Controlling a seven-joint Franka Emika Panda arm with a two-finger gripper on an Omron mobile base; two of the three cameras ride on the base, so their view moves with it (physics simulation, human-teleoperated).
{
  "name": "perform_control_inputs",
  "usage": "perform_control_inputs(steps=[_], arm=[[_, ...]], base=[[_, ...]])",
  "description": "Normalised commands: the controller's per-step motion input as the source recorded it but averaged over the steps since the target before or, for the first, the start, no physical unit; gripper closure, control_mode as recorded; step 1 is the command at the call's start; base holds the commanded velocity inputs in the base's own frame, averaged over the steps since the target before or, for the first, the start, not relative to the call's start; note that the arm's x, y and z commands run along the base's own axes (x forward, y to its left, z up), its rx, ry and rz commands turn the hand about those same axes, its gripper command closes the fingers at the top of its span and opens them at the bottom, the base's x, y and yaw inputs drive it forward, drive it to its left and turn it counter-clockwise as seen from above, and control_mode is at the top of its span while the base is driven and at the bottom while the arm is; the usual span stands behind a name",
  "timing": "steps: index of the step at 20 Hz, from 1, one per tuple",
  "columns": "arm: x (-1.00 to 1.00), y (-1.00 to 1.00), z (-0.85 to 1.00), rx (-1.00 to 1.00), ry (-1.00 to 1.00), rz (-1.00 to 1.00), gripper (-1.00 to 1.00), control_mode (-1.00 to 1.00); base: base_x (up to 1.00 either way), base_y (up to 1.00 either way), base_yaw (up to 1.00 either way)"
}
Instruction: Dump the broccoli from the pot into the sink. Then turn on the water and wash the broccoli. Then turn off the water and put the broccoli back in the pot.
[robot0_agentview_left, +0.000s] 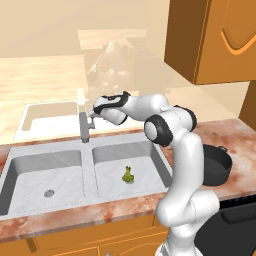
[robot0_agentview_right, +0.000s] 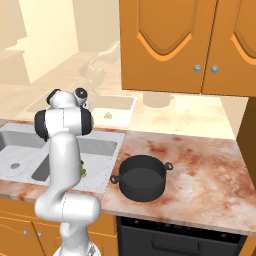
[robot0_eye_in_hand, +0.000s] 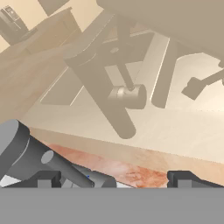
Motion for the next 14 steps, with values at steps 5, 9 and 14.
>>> perform_control_inputs(steps=[5,9,14], arm=[[-0.01,0.22,-0.08,0.0,0.0,0.0,-1.0,-1.0],[-0.13,0.15,-0.03,0.0,0.0,0.0,-1.0,-1.0],[-0.37,0.03,0.0,0.0,-0.04,0.0,-1.0,-1.0]], base=[[0.0,0.0,0.0],[0.0,0.0,0.0],[0.0,0.0,0.0]])
